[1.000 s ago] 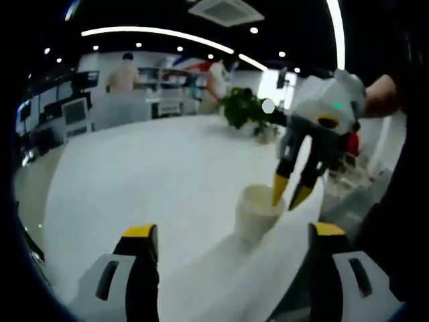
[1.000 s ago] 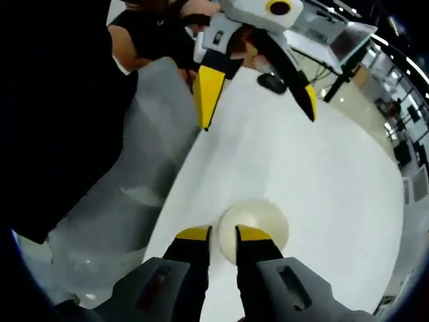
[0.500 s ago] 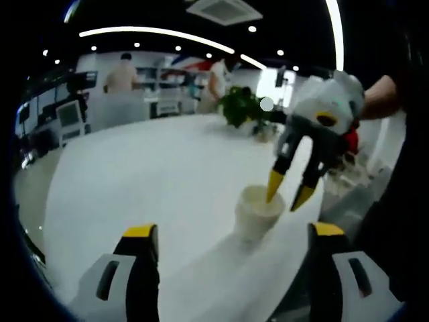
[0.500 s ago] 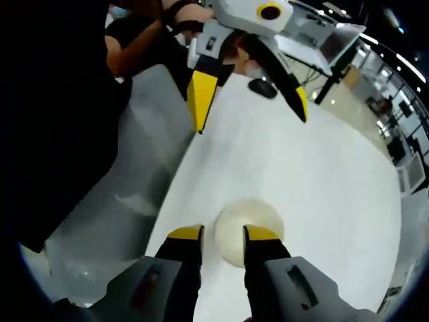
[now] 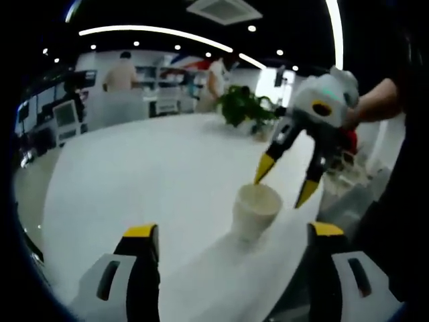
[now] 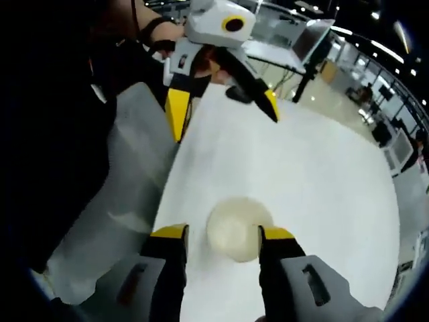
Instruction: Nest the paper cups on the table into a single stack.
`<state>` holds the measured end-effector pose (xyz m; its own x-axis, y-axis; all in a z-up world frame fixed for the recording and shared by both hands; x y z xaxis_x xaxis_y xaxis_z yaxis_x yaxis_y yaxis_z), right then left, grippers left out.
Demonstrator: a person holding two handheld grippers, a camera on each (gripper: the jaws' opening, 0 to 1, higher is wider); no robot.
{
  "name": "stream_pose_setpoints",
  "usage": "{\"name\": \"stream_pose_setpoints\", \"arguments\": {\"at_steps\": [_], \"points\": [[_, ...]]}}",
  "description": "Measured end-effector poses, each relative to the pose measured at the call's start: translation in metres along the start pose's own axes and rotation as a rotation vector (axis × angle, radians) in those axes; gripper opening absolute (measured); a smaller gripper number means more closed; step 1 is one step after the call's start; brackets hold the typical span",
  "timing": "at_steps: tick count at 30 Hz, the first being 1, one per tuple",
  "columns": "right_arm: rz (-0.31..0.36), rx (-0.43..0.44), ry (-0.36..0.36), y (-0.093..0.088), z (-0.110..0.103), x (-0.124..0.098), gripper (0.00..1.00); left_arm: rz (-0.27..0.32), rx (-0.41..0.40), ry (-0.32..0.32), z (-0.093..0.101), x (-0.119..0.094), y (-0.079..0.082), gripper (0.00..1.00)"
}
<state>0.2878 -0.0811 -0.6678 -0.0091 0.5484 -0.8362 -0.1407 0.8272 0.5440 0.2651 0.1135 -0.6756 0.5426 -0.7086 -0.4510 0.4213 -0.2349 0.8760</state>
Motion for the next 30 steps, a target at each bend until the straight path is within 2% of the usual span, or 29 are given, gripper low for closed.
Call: {"name": "stream_pose_setpoints", "arguments": {"at_steps": [6,16,21,25,30], "points": [[0.032,0.062,-0.035,-0.001,-0.002,-0.003,0.56,-0.001,0.007,0.000,0.000,0.000,0.002,0.90],[0.068,0.119,-0.079,-0.005,-0.004,-0.010,0.65,-0.011,0.015,-0.015,0.006,0.000,0.004,0.88],[0.072,0.161,-0.109,-0.014,-0.006,-0.014,0.70,-0.009,0.012,-0.013,0.005,-0.001,0.004,0.89],[0.086,0.205,-0.166,-0.025,-0.005,-0.017,0.82,-0.019,0.017,-0.025,0.007,-0.001,0.004,0.89],[0.120,0.275,-0.193,-0.035,-0.006,-0.022,0.86,-0.019,0.013,-0.030,0.008,0.000,0.005,0.89]]}}
Point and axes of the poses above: the point that each gripper's makers call its tool centre point, and the gripper's own axes: x roughly forward along the fingers, z roughly to its right, y roughly out of its top, the point moved 8 cm from there along -x, roughly backward along the fingers, and after that the axes turned 3 degrees about y, right-handed, at the moved point
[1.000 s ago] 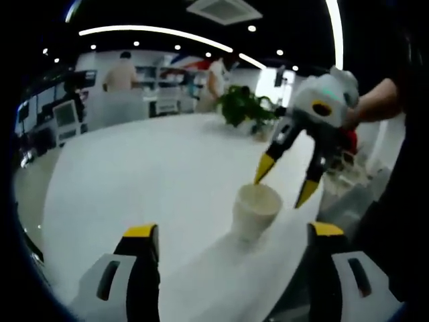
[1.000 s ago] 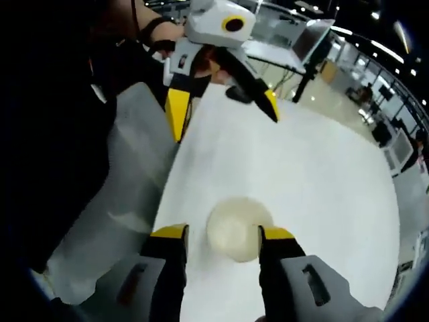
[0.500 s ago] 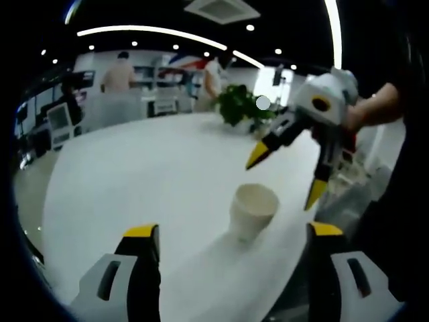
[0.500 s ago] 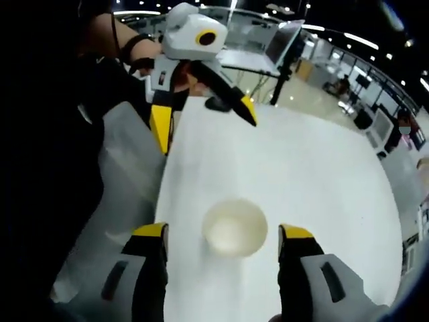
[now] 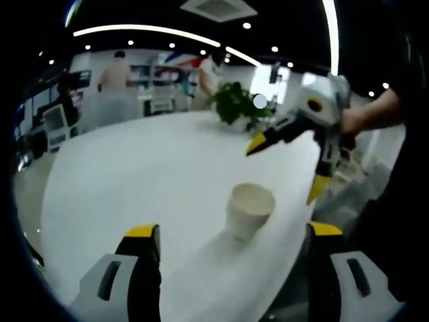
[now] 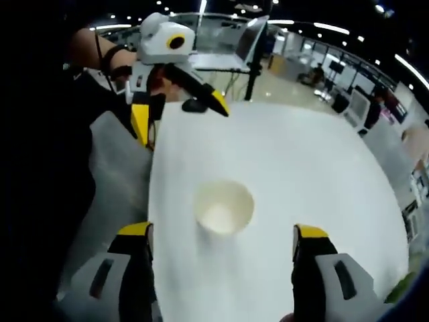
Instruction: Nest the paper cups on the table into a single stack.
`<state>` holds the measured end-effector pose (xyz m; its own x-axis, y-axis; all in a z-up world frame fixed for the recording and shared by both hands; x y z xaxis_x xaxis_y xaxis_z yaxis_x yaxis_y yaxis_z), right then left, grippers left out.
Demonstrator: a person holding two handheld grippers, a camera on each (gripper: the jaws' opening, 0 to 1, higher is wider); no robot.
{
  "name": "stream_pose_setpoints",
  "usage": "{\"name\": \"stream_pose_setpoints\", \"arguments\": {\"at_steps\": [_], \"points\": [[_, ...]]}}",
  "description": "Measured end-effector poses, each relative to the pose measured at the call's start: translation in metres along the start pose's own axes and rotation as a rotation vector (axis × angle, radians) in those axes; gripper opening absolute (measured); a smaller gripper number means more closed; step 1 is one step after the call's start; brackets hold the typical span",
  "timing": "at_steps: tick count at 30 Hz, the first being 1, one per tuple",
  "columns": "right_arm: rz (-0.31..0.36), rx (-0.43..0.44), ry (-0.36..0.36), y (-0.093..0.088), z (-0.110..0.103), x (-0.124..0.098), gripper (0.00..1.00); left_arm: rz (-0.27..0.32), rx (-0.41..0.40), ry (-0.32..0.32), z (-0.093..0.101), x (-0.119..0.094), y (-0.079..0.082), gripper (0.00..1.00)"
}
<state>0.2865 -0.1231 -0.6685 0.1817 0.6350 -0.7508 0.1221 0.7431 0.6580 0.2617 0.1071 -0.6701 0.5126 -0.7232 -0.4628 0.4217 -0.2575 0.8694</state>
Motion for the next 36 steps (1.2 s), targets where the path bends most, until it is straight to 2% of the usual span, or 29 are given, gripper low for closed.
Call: {"name": "stream_pose_setpoints", "arguments": {"at_steps": [4,7,12,15,19,27,33,36], "points": [[0.006,0.033,-0.020,-0.010,0.000,-0.003,0.90,-0.001,-0.017,-0.003,-0.001,0.000,-0.002,0.89],[0.013,0.051,-0.047,-0.017,-0.001,-0.004,0.96,-0.011,-0.004,-0.011,0.001,0.000,-0.002,0.89],[0.027,0.072,-0.078,-0.027,-0.002,-0.004,1.00,-0.028,0.010,-0.021,0.002,0.002,-0.002,0.89],[0.045,0.073,-0.091,-0.025,-0.005,-0.010,1.00,-0.038,0.022,-0.033,0.004,0.003,-0.003,0.89],[0.040,0.084,-0.106,-0.032,-0.006,-0.012,1.00,-0.050,0.033,-0.038,0.003,0.004,-0.004,0.89],[0.063,0.135,-0.112,-0.052,-0.011,-0.006,1.00,-0.062,0.030,-0.058,0.006,0.017,-0.016,0.91],[0.096,0.173,-0.092,-0.066,-0.010,0.011,0.99,-0.111,0.053,-0.096,0.011,0.037,-0.035,0.89],[0.096,0.176,-0.077,-0.070,-0.009,0.021,0.96,-0.142,0.096,-0.112,0.013,0.047,-0.042,0.86]]}}
Point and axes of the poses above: the point that each gripper's makers call its tool centre point, and the gripper's own axes: x roughly forward along the fingers, z roughly to its right, y roughly out of its top, the point moved 8 cm from there along -x, roughly backward along the fingers, and after that the axes turned 3 degrees about y, right-handed, at the moved point
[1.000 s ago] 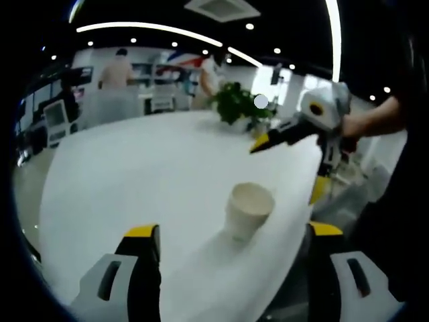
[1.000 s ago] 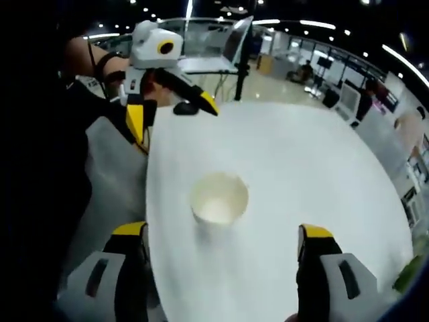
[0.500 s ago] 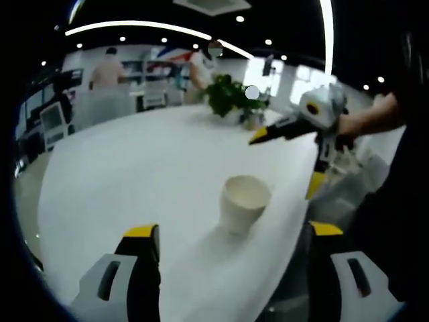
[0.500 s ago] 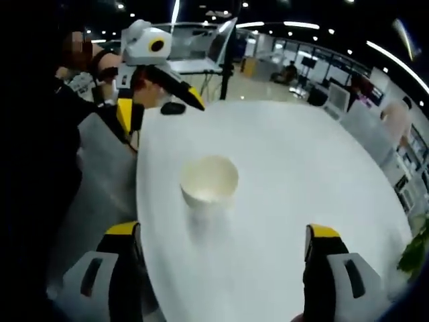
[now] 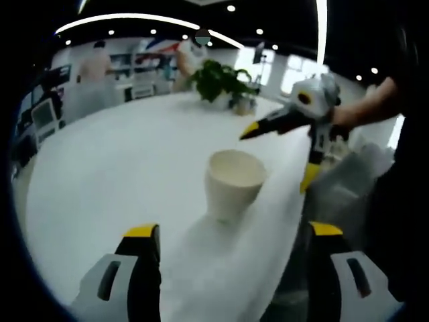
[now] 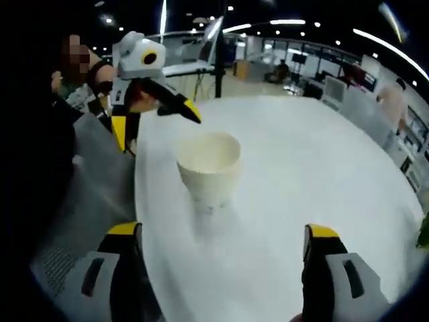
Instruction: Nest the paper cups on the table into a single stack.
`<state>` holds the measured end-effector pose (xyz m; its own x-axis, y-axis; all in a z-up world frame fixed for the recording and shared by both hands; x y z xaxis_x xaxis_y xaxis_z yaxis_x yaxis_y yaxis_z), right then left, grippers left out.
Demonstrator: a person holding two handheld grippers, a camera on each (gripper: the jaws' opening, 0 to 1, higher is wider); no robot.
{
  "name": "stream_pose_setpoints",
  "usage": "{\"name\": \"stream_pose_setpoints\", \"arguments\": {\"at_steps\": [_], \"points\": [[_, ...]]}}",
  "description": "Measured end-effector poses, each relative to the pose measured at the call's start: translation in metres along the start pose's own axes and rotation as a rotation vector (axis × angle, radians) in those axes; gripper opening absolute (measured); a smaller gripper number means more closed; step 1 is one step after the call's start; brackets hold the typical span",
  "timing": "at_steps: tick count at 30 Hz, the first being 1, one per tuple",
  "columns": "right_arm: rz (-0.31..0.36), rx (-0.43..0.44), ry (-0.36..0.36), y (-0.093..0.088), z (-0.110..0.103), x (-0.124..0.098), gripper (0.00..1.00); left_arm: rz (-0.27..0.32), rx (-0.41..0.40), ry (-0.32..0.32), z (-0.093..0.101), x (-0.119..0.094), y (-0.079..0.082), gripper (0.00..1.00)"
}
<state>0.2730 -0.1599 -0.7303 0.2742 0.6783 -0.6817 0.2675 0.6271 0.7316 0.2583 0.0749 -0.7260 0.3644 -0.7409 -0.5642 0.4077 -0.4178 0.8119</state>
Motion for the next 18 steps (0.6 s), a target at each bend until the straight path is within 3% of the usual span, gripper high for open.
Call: {"name": "stream_pose_setpoints", "arguments": {"at_steps": [9,15,18], "points": [[0.026,-0.038,0.092,-0.011,0.008,0.030,0.83,-0.003,0.054,-0.041,-0.010,0.030,0.003,0.82],[0.029,-0.101,0.162,-0.010,0.007,0.048,0.76,0.011,0.111,-0.078,-0.014,0.036,0.016,0.80],[0.064,-0.114,0.189,-0.007,0.007,0.055,0.69,0.014,0.128,-0.093,-0.014,0.040,0.022,0.79]]}}
Point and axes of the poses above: the point that each gripper's makers call its tool centre point, and the gripper's own axes: x roughly forward along the fingers, z roughly to its right, y roughly out of its top, the point moved 8 cm from there along -x, roughly backward along the fingers, and after that the axes turned 3 degrees about y, right-handed, at the moved point
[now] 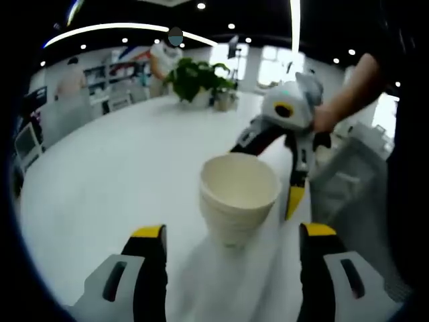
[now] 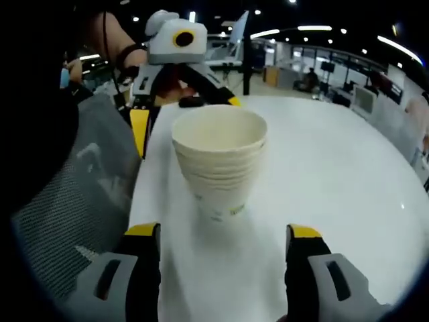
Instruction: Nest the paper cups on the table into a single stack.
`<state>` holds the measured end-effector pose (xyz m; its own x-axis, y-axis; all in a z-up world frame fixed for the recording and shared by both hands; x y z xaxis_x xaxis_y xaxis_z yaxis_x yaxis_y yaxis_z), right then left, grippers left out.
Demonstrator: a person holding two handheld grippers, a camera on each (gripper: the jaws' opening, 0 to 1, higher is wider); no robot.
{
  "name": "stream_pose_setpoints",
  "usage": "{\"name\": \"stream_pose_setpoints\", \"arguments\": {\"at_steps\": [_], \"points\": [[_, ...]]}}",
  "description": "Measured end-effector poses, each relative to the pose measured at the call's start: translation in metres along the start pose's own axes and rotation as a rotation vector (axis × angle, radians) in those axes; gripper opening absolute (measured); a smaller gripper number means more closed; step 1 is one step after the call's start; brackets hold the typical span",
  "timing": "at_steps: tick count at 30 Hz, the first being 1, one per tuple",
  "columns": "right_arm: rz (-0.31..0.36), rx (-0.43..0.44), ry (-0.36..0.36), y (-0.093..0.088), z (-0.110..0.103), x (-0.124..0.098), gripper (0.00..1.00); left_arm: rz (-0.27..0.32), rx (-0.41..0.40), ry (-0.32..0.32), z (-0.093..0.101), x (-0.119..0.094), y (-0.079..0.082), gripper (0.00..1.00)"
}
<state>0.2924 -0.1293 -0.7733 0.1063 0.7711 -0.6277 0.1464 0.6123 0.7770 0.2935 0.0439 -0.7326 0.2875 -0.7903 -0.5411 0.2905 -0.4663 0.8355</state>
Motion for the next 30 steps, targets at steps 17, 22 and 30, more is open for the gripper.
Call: {"name": "stream_pose_setpoints", "arguments": {"at_steps": [17,22,30], "points": [[0.134,0.011,0.075,-0.007,0.009,0.030,0.48,0.030,0.003,-0.076,0.001,0.027,0.014,0.70],[0.197,0.036,0.082,-0.004,0.011,0.034,0.39,0.039,0.010,-0.083,0.000,0.031,0.015,0.66],[0.216,0.021,0.095,-0.004,0.010,0.039,0.33,0.052,0.024,-0.101,-0.001,0.037,0.015,0.57]]}}
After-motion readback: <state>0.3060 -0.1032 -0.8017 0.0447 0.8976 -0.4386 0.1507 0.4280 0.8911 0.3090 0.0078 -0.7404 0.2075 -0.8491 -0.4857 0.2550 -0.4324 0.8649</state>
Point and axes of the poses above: the point that each gripper's makers call its tool centre point, and the gripper's own axes: x roughly forward along the fingers, z roughly to its right, y roughly out of its top, the point moved 8 cm from there along -x, roughly backward along the fingers, and after that the axes turned 3 degrees about y, right-handed, at the moved point
